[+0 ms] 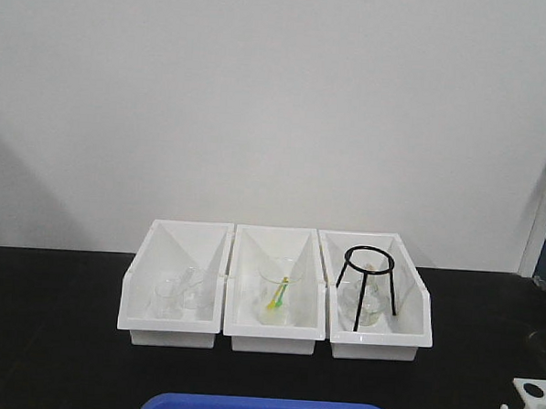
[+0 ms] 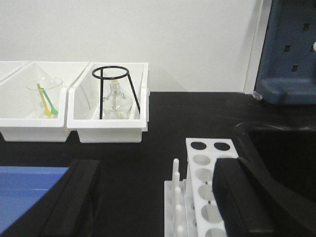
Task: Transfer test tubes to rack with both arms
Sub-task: 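Carry the held test tube toward the right gripper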
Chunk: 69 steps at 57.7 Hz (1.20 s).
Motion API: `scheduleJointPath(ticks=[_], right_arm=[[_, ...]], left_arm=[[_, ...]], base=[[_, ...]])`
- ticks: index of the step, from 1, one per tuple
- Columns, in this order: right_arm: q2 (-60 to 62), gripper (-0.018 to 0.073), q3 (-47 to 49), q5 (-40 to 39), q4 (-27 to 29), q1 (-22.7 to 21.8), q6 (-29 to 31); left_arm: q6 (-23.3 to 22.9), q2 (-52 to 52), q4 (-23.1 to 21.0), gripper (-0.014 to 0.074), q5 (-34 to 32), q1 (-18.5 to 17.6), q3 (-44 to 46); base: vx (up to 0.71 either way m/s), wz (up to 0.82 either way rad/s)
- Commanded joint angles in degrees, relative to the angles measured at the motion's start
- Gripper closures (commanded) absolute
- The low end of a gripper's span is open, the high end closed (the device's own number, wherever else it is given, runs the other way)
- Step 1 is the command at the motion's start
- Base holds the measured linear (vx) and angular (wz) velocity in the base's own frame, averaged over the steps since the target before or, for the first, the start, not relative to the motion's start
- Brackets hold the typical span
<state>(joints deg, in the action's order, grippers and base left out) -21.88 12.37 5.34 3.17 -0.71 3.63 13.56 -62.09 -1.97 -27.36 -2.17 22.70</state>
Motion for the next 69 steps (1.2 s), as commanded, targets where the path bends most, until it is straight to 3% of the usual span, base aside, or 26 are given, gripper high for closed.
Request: scheduleJointPath(ticks=[1,8,24,28,35,41,51,58,65,69], right_arm=[[-0.6,0.0026,2.5,-2.5,0.2,0.0,0.6],[-1.3,0.0026,3.6,0.6,0.2,0.0,2.0],[-10.7,0.0026,10.2,1.7,0.6,0.4,8.0],[-13.8,0.0026,12.9,1.9,1.5,2.8,9.8],[-20.0,0.0026,17.8,1.4,2.6,11.2,13.3],[-26.4,0.0026,21.9,1.2,2.6,20.1,15.2],[-36.2,0.0026,28.9,1.2,2.6,33.2,15.8],[-41.8,0.0026,33.7,0.6,2.6,37.8,15.8],[-46.6,0.0026,37.8,0.2,2.5,40.1,15.8],[-49.0,0.0026,39.8,0.1,2.6,40.1,15.8]], left_arm=[[-5.8,3.7,-0.4,0.0617,-4.4,-0.3,3.3],[-14.3,4.4,2.0,0.0617,-2.5,-2.4,8.2],[-41.9,-4.2,22.9,0.0617,-3.0,-13.1,21.5],[-47.9,-7.3,26.8,0.0617,-5.2,-15.3,23.5],[-55.7,-12.4,29.9,0.0617,-11.2,-18.6,25.8],[-59.3,-15.8,29.9,0.0617,-16.2,-20.8,26.0],[-59.3,-19.2,30.0,0.0617,-17.1,-24.1,26.0],[-60.0,-20.3,30.0,0.0617,-16.4,-25.9,26.0],[-68.3,-20.9,30.0,0.0617,-16.2,-26.2,26.0],[-69.7,-21.0,31.2,0.0617,-16.3,-26.4,26.0]], base=[[0.0,0.0],[0.0,0.0],[0.0,0.0],[0.0,0.0],[0.0,0.0],[0.0,0.0],[0.0,0.0],[0.0,0.0],[0.0,0.0],[0.0,0.0]])
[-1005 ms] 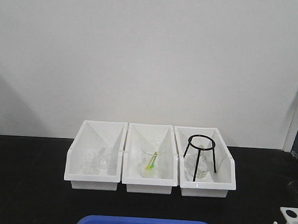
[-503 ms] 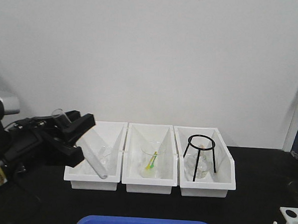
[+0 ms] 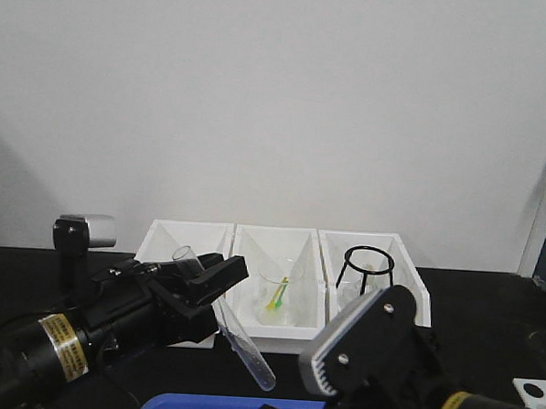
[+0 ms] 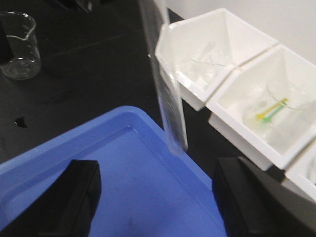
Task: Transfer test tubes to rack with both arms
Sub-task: 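Carry the held test tube toward the right gripper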
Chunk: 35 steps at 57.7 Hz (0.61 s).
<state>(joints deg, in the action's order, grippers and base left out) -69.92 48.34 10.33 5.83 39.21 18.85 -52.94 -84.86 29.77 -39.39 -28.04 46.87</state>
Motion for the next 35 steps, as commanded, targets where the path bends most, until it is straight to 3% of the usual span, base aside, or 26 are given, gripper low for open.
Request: scheduleJointPath(ticks=[1,11,18,26,35], right_arm=[[-1.6,0.0026,4.4,-4.9,-0.1,0.1,0.6],[-6.2,0.0026,9.0,-4.9,-0.1,0.1,0.6],[-9.0,0.0026,12.0,-4.8,-0.3,0.1,0.6],[-11.4,0.0026,14.3,-4.8,-0.9,0.1,0.6],[-13.3,0.0026,15.6,-5.3,-1.0,0.1,0.6]], left_arm=[[-3.2,1.7,-0.2,0.0617,-4.2,-0.5,1.8],[-9.2,1.7,2.6,0.0617,-3.7,-0.5,1.8],[-9.4,1.7,6.1,0.0617,-3.5,-0.5,1.8],[-13.7,1.7,9.3,0.0617,-3.6,-0.5,1.8],[-13.8,1.7,12.6,0.0617,-4.9,-0.5,1.8]], base=[[0.0,0.0],[0.0,0.0],[0.0,0.0],[0.0,0.0],[0.0,0.0]])
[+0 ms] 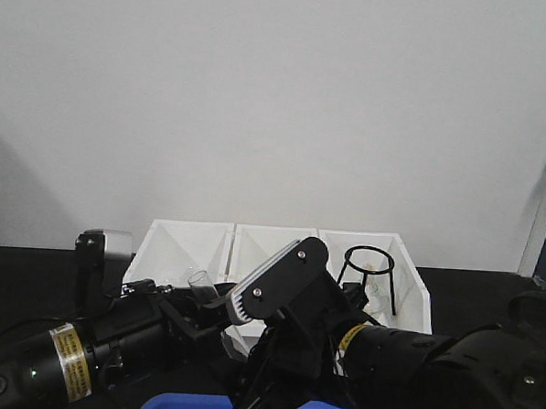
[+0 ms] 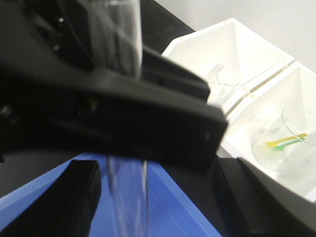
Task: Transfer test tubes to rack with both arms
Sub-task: 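Carry the held test tube toward the right gripper, then grasp the test tube with the right gripper, then open the left gripper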
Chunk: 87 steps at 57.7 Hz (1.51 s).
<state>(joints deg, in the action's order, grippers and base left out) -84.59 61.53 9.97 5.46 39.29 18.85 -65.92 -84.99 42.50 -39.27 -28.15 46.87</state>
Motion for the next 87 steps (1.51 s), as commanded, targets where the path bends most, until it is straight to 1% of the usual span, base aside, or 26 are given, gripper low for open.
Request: scheduleJointPath(ticks=[1,14,21,30,40,48,58,68,70,74,78,83,87], right_arm=[[1.3,0.0026,2.4,-5.1,-0.6,0.0,0.6],[1.0,0.0026,2.4,-5.1,-0.6,0.0,0.6],[1.0,0.0029,2.4,-5.1,-0.6,0.0,0.6],[1.0,0.0072,2.4,-5.0,-0.6,0.0,0.6],[1.0,0.0162,2.4,-4.9,-0.6,0.0,0.6],[1.0,0.0259,2.4,-4.9,-0.6,0.0,0.6],[1.0,0.0405,2.4,-4.9,-0.3,0.0,0.6],[1.0,0.0551,2.3,-4.9,2.6,0.0,0.0],[1.0,0.0573,2.3,-4.9,4.0,0.0,-0.4],[1.0,0.0572,2.3,-4.9,6.9,0.0,-1.0],[1.0,0.0571,2.3,-4.9,8.5,0.0,-1.0],[1.0,0.0569,2.3,-4.9,8.6,0.0,-1.0],[1.0,0.057,2.3,-4.9,8.6,0.0,-1.7]], left_arm=[[-0.9,1.9,0.0,0.0617,-5.1,-0.4,1.8],[-0.9,1.9,0.2,0.0617,-5.2,-0.4,1.8],[-0.9,1.9,1.5,0.0617,-5.2,-0.4,1.8],[-0.9,1.9,1.9,0.0617,-5.2,-0.4,1.8],[-0.9,1.9,1.9,0.0617,-5.2,-0.4,1.8],[-0.8,1.9,1.9,0.0616,-5.2,-0.4,1.8],[-0.8,1.9,1.9,0.061,-5.2,-0.4,1.8],[-0.7,1.9,1.9,0.0599,-5.2,-0.4,1.8],[-0.7,1.9,1.9,0.0592,-5.2,-0.4,1.8],[-0.7,1.9,1.8,0.0566,-5.2,-0.4,1.8],[-0.7,1.9,1.5,0.0524,-5.2,-0.4,1.8],[-0.7,1.9,1.4,0.0455,-5.5,-0.4,1.8],[-0.6,1.9,1.4,0.0382,-6.7,-0.4,1.8]], base=[[0.0,0.0],[0.0,0.0],[0.0,0.0],[0.0,0.0],[0.0,0.0],[0.0,0.0],[0.0,0.0],[0.0,0.0],[0.0,0.0],[0.0,0.0],[0.0,0.0],[0.0,0.0],[0.0,0.0]])
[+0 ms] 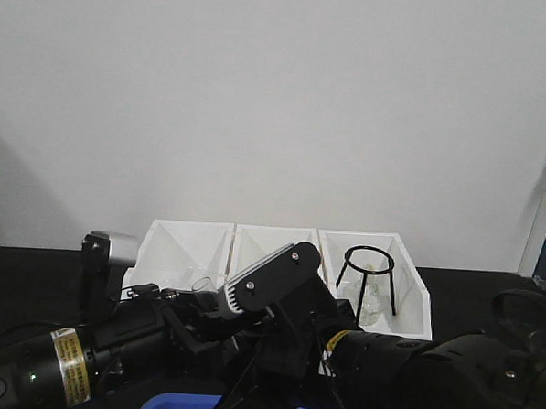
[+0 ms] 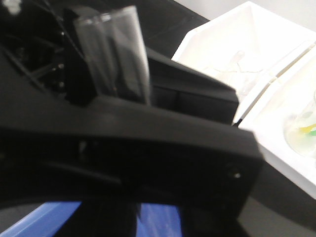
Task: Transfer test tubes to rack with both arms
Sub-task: 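Grasp the test tube with the right gripper, then open the left gripper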
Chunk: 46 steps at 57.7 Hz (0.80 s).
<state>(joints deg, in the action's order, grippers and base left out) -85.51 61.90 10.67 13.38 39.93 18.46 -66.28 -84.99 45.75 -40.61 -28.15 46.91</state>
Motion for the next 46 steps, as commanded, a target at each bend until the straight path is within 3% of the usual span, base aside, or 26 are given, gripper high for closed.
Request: scheduleJointPath(ticks=[1,11,17,36,46], right_arm=[[1.9,0.057,1.9,-5.6,0.7,-0.7,-1.4],[1.9,0.057,1.9,-5.6,0.7,-0.7,-1.7],[1.9,0.0568,1.9,-5.7,0.7,-0.7,-1.7],[1.9,0.0568,1.9,-5.7,0.5,-0.8,-1.7],[2.0,0.0568,1.9,-5.6,0.6,-4.4,-2.9]], left_arm=[[-0.3,1.9,-1.9,0.0356,-5.8,-0.4,1.8],[-0.3,1.9,-1.9,0.0165,-8.9,-0.4,1.8],[-0.3,1.9,-1.9,0.0104,-9.0,-0.4,1.8],[1.0,1.9,-2.2,0.0091,-8.7,-0.3,1.8],[2.0,2.0,-6.9,0.0091,-8.0,-0.2,1.8]], base=[[0.0,0.0],[0.0,0.0],[0.0,0.0],[0.0,0.0],[0.0,0.0]])
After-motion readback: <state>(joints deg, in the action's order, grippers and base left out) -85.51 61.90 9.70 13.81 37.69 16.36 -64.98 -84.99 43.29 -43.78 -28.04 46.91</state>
